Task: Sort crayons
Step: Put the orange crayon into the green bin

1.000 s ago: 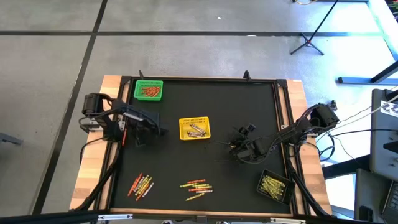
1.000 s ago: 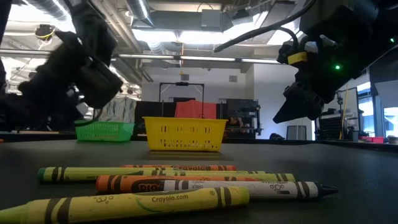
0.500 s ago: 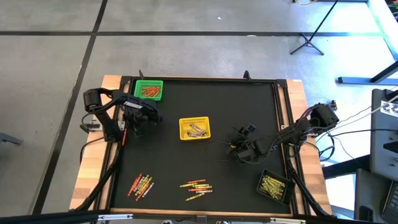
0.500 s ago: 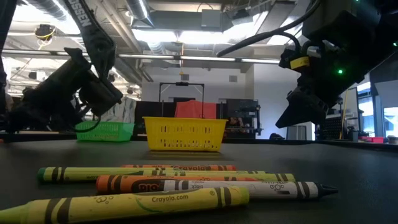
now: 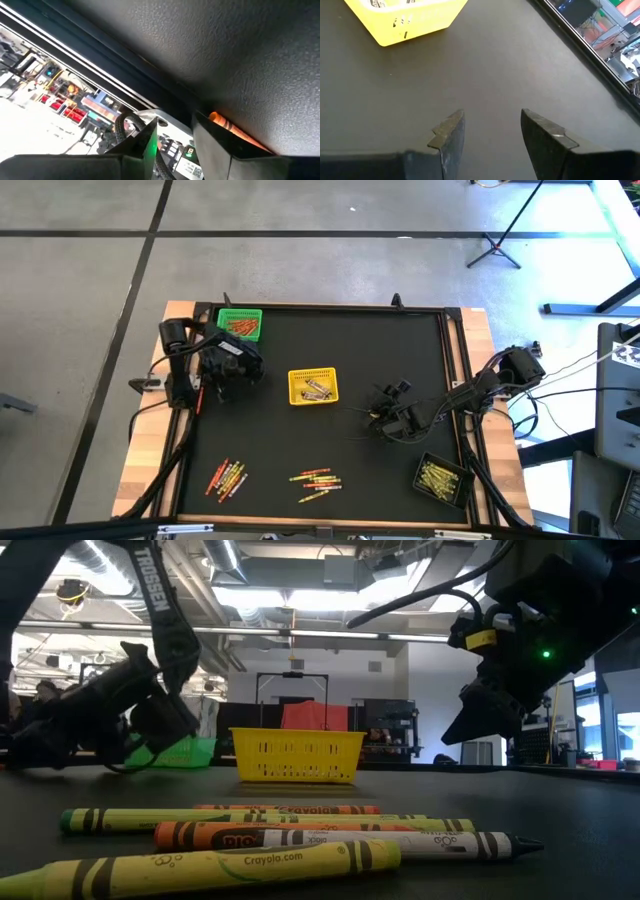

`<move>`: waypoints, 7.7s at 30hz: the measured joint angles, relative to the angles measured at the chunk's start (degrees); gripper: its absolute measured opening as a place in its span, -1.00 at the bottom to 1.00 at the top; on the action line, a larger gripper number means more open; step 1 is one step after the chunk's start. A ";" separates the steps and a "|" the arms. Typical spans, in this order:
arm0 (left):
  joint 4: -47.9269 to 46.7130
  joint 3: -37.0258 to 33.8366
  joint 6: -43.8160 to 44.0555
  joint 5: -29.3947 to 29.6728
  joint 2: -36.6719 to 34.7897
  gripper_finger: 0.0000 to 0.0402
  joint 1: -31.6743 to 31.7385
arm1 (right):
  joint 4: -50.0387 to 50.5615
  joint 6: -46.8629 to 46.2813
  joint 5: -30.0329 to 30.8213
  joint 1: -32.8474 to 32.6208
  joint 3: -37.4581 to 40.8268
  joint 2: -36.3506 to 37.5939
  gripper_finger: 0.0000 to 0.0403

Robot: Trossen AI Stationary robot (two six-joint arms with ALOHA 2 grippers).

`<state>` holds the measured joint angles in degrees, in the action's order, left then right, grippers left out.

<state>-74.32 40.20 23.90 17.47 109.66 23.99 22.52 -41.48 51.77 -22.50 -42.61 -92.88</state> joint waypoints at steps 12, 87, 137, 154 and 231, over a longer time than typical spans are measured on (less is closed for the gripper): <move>0.61 1.77 -6.10 0.00 1.85 -0.45 -1.34 | 0.00 1.08 0.00 0.00 0.00 0.00 -0.04; -1.67 2.23 -8.34 -1.32 5.54 -0.11 -3.78 | -1.68 2.83 -1.78 0.02 0.02 0.00 -0.04; -3.13 3.28 -14.03 -16.52 -0.76 -0.12 -2.78 | -1.90 3.02 -3.11 0.04 0.02 0.00 -0.04; 2.59 0.13 -13.65 -13.44 -2.77 -0.12 -2.85 | -2.08 3.05 -3.50 0.04 0.02 0.00 -0.04; 8.04 9.64 2.22 -1.89 -48.19 -0.91 -16.17 | -9.49 13.51 -5.81 0.47 -4.39 1.95 -0.04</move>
<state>-66.28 49.84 26.12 15.59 61.46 7.81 13.03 -27.97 45.96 -22.03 -47.00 -90.94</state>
